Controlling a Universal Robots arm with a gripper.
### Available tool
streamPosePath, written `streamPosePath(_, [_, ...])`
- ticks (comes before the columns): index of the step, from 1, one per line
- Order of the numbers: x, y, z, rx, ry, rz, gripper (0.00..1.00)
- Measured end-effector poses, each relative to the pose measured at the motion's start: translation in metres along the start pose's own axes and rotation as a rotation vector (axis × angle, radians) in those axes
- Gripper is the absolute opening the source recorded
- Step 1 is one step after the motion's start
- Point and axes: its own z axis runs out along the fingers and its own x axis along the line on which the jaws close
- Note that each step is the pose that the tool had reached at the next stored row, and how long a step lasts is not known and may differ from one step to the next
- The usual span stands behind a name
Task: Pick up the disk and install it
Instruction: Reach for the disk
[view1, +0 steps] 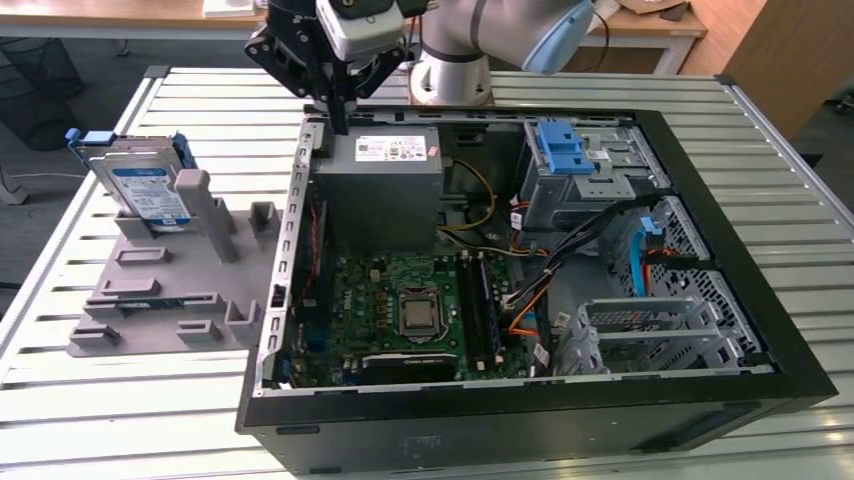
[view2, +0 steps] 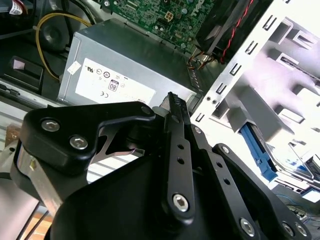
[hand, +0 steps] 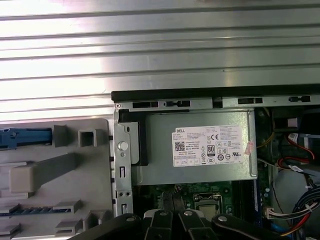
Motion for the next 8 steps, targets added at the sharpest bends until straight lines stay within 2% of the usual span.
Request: streamPosePath(8, [0.008,0.0015,0.0,0.0,0.0,0.0,0.11])
